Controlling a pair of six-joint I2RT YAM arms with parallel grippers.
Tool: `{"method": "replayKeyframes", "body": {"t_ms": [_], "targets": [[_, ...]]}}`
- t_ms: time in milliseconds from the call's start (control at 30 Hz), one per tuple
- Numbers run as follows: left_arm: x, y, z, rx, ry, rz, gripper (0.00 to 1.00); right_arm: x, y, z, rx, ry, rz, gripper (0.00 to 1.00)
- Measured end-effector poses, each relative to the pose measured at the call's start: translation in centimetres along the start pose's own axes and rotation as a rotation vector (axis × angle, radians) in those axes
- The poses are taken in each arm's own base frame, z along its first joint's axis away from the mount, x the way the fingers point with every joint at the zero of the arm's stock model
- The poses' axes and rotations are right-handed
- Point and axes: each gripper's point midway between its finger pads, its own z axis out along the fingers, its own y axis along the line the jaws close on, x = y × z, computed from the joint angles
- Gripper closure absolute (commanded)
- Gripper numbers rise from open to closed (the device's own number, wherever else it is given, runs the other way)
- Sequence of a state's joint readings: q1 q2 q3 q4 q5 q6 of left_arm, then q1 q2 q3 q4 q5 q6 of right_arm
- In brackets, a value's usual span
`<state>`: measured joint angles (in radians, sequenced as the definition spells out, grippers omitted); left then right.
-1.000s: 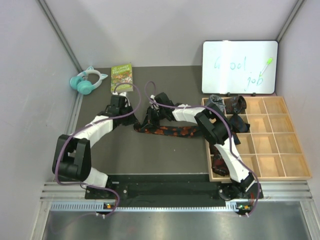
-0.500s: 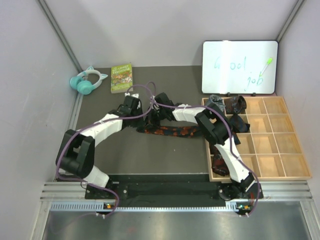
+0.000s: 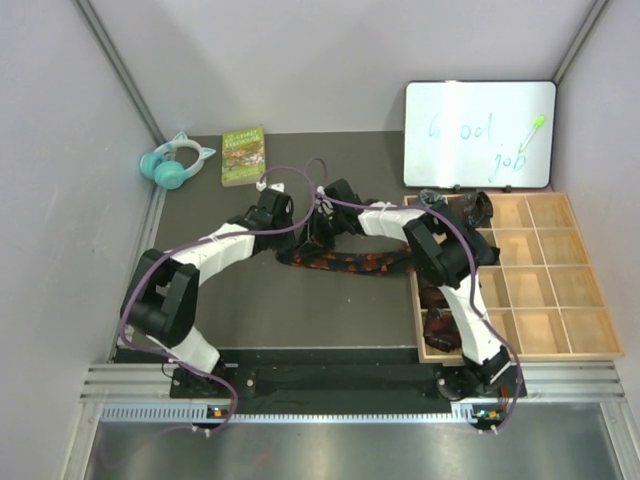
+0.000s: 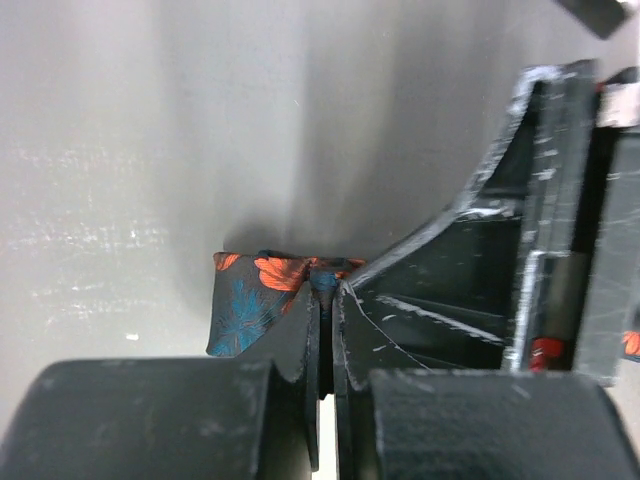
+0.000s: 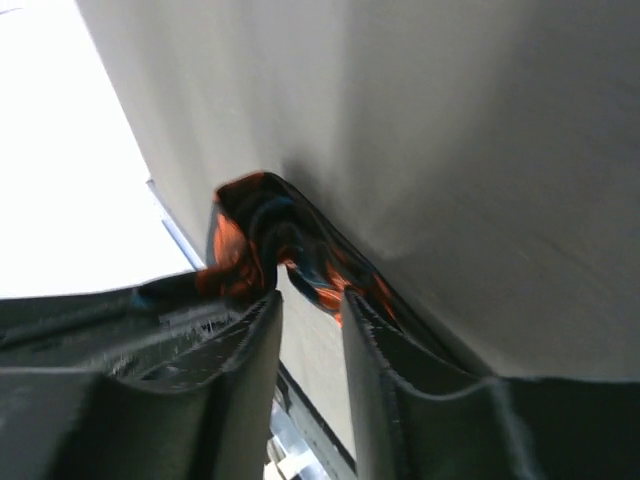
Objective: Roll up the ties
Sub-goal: Roll the tie at the center of the board.
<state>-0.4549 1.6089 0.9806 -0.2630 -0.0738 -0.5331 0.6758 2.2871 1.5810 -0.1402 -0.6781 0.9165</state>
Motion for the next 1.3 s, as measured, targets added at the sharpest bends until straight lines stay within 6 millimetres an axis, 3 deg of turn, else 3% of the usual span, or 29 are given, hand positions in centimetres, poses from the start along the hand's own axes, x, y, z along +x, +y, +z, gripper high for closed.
{"method": "replayKeyframes", "body": {"t_ms": [200, 367, 500, 633, 767, 900, 1000, 1033, 1133, 1300], "targets": [[1.2, -0.5, 0.7, -0.003, 0.031, 0.010, 1.00, 0.8, -1.0, -2.4, 0.038, 0.012, 0.022, 0.59], [2.2, -1.3, 1.0, -0.001, 0.049, 0.036, 1.00, 1.6, 0.3, -5.9, 0.017, -0.006, 0.009, 0.57], [2.7, -1.7, 0.8, -0.006, 0.052, 0.058, 1.00, 0.8, 0.7, -9.1, -0.003, -0.064, 0.001, 0.57], [3.1, -2.0, 0.9, -0.010, 0.054, 0.068, 1.00, -0.2, -0.4, -11.5, 0.001, -0.114, 0.026, 0.57], [3.2, -2.1, 1.0, -0.009, 0.055, 0.064, 1.00, -0.3, -1.5, -11.9, 0.017, -0.124, 0.045, 0.57], [3.5, -2.3, 1.5, -0.008, 0.061, 0.048, 0.92, 0.0, -1.9, -11.7, 0.024, -0.117, 0.052, 0.57], [3.5, -2.6, 1.8, 0.005, 0.061, 0.034, 0.82, 0.1, -2.0, -11.6, 0.023, -0.118, 0.053, 0.57], [3.5, -2.8, 1.9, 0.010, 0.061, 0.028, 0.73, 0.1, -2.0, -11.6, 0.021, -0.120, 0.051, 0.57], [3.6, -3.3, 2.1, 0.036, 0.059, 0.008, 0.60, 0.0, -1.9, -11.6, 0.017, -0.124, 0.048, 0.57], [3.8, -4.1, 2.3, 0.085, 0.050, -0.008, 0.52, -0.1, -1.9, -11.6, 0.017, -0.124, 0.048, 0.58]]}}
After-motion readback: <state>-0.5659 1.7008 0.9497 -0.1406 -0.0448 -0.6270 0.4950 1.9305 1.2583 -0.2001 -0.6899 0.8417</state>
